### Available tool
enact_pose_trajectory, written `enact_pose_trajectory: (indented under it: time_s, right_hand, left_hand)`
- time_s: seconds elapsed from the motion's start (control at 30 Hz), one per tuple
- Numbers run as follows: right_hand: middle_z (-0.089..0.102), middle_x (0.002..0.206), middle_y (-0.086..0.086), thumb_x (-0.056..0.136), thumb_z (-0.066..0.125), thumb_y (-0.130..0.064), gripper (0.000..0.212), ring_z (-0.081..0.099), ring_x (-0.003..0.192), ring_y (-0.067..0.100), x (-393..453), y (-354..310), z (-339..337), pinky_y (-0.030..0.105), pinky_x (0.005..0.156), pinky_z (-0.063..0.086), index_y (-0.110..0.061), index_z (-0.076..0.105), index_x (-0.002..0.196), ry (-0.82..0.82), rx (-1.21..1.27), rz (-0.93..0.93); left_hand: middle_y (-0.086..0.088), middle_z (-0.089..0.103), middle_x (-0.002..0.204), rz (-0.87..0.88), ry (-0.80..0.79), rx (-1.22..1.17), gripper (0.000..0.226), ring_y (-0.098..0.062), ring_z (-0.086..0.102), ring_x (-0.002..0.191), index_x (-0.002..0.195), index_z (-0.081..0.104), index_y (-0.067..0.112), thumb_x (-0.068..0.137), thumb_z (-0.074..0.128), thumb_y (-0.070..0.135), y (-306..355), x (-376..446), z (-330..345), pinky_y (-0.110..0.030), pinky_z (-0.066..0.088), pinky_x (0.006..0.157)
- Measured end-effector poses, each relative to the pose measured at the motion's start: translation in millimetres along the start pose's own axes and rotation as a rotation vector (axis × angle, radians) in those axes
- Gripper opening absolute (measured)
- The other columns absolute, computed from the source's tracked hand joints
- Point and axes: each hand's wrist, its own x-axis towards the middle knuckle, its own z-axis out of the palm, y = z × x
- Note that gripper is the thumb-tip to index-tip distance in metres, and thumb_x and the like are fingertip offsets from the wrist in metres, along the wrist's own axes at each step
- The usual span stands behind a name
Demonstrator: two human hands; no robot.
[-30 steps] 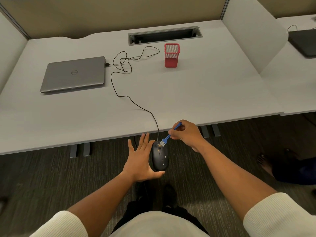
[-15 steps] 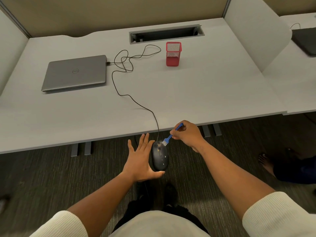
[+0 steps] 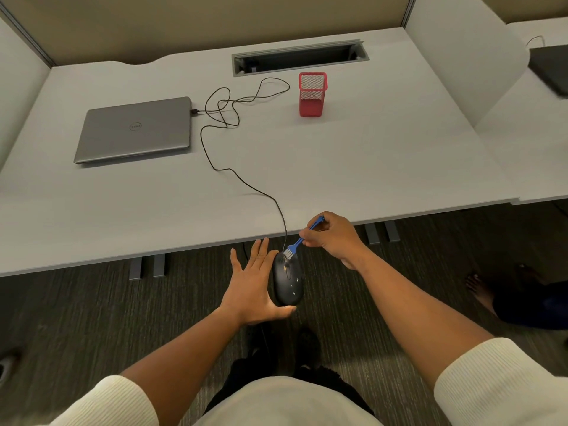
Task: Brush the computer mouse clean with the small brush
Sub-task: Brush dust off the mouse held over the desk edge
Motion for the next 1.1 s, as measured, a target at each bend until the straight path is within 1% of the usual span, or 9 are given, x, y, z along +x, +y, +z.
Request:
enact_pose_trajectory:
  time_s: [0.1,0.23,0.37,0.43,0.6,0.8,0.97,1.03,1.1]
  right_hand:
    - [0.069,0.101,0.012,0.083,0.079,-0.010,0.023,0.072,0.088,0.017,0.7,1.3,3.8,0.021,0.067,0.060,-0.009,0.064,0.100,-0.025,-0.078,-0.009]
    - [0.067,0.101,0.013,0.083,0.078,-0.009,0.023,0.071,0.091,0.020,4.1,3.2,2.6,0.032,0.080,0.062,-0.008,0.063,0.101,0.088,-0.068,-0.006]
    - [0.068,0.101,0.013,0.083,0.079,-0.009,0.022,0.072,0.087,0.016,1.7,-0.5,4.0,0.018,0.063,0.058,-0.010,0.063,0.099,-0.027,-0.029,-0.004]
    - [0.069,0.099,0.012,0.083,0.079,-0.009,0.022,0.072,0.084,0.015,1.0,0.3,6.1,0.015,0.060,0.056,-0.009,0.063,0.098,-0.058,-0.064,-0.006]
    - [0.066,0.098,0.010,0.084,0.077,-0.009,0.021,0.068,0.085,0.014,3.9,3.7,0.6,0.019,0.065,0.058,-0.009,0.062,0.100,0.063,-0.112,-0.016]
    - [0.072,0.097,0.010,0.081,0.080,-0.011,0.022,0.073,0.085,0.015,2.7,7.2,-0.6,0.018,0.065,0.058,-0.013,0.064,0.096,-0.089,-0.074,-0.006]
    - [0.068,0.096,0.006,0.083,0.079,-0.012,0.020,0.070,0.086,0.014,4.8,13.5,-3.2,0.016,0.063,0.057,-0.014,0.064,0.096,0.040,-0.115,-0.031]
    - [0.070,0.098,0.008,0.082,0.080,-0.012,0.022,0.072,0.087,0.016,4.3,14.8,-5.7,0.019,0.066,0.059,-0.012,0.064,0.097,-0.019,-0.084,-0.016]
    - [0.071,0.101,0.012,0.081,0.081,-0.011,0.024,0.074,0.090,0.019,3.1,16.3,-7.0,0.030,0.077,0.062,-0.010,0.065,0.098,-0.094,-0.039,0.021]
  left_hand:
    - [-0.003,-0.009,0.169,0.002,0.008,0.004,0.129,-0.014,-0.025,0.151,0.159,0.014,0.022,0.061,0.050,0.098,0.1,0.0,0.1,-0.061,-0.023,0.115]
    - [-0.002,-0.011,0.168,0.003,0.000,0.026,0.129,-0.014,-0.027,0.151,0.158,0.013,0.022,0.060,0.048,0.098,-0.6,-1.4,0.0,-0.061,-0.023,0.115]
    - [-0.003,-0.011,0.168,0.010,0.000,0.040,0.130,-0.014,-0.026,0.151,0.159,0.013,0.021,0.060,0.048,0.098,0.2,-1.9,0.5,-0.062,-0.022,0.115]
    - [-0.003,-0.013,0.168,0.016,-0.004,0.049,0.131,-0.014,-0.028,0.150,0.159,0.012,0.021,0.060,0.046,0.099,0.5,-1.8,0.9,-0.062,-0.023,0.115]
    - [-0.003,-0.009,0.169,0.027,-0.003,0.057,0.129,-0.014,-0.029,0.149,0.158,0.014,0.022,0.060,0.045,0.100,0.6,-1.4,1.4,-0.062,-0.022,0.115]
    - [-0.005,-0.008,0.169,0.034,0.000,0.075,0.129,-0.014,-0.030,0.149,0.158,0.013,0.021,0.060,0.045,0.100,1.4,-2.9,4.4,-0.063,-0.021,0.116]
    - [-0.004,-0.010,0.168,0.031,-0.002,0.069,0.130,-0.013,-0.031,0.148,0.158,0.013,0.021,0.060,0.045,0.100,1.3,-3.5,3.0,-0.062,-0.023,0.115]
    - [-0.003,-0.010,0.168,0.029,-0.006,0.067,0.130,-0.012,-0.033,0.147,0.159,0.012,0.022,0.060,0.044,0.100,1.3,-3.8,3.2,-0.062,-0.023,0.115]
    - [-0.003,-0.011,0.168,0.029,-0.012,0.070,0.130,-0.011,-0.034,0.147,0.159,0.011,0.022,0.060,0.044,0.100,1.2,-4.4,3.6,-0.062,-0.023,0.115]
